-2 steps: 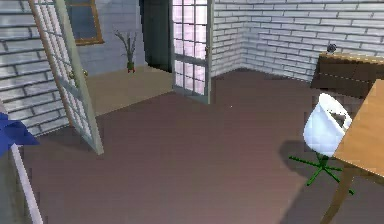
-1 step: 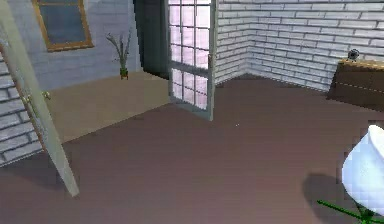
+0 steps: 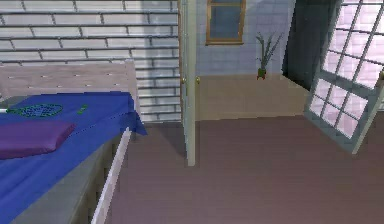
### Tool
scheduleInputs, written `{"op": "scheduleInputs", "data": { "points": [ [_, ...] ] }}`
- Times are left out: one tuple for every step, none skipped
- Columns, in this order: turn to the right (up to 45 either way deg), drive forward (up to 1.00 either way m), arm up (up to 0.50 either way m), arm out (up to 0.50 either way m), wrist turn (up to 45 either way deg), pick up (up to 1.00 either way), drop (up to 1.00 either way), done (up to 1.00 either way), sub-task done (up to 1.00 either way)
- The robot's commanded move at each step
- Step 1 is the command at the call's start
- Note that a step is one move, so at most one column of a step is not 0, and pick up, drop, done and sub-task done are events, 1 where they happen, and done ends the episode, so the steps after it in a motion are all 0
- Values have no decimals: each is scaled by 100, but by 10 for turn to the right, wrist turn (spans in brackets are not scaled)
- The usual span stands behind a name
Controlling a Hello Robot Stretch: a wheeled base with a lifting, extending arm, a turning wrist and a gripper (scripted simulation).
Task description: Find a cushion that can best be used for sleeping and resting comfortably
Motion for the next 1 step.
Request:
{"op": "scheduleInputs", "data": {
  "points": [
    [-30,0,0,0,0,0,0,0,0]
  ]
}}
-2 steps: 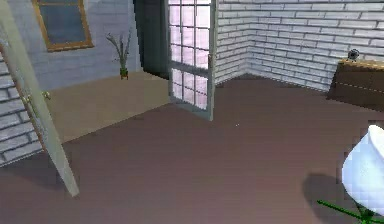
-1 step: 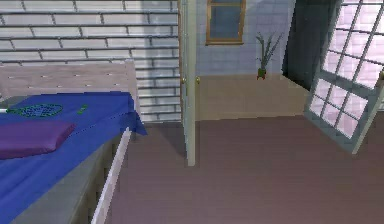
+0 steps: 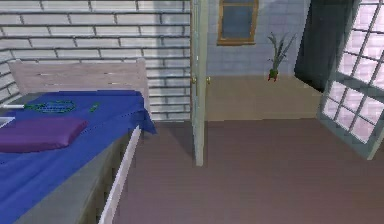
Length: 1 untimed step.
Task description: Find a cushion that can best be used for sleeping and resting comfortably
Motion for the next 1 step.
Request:
{"op": "scheduleInputs", "data": {
  "points": [
    [0,40,0,0,0,0,0,0,0]
  ]
}}
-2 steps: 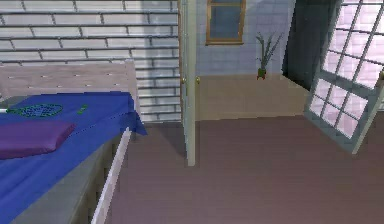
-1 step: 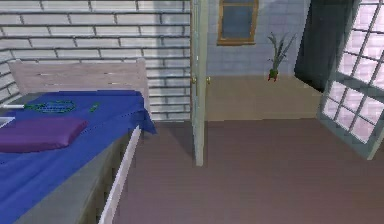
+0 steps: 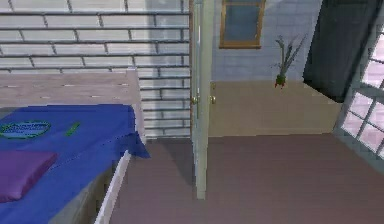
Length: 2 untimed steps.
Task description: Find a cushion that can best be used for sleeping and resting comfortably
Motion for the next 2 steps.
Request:
{"op": "scheduleInputs", "data": {
  "points": [
    [-450,0,0,0,0,0,0,0,0],
    [0,0,0,0,0,0,0,100,0]
  ]
}}
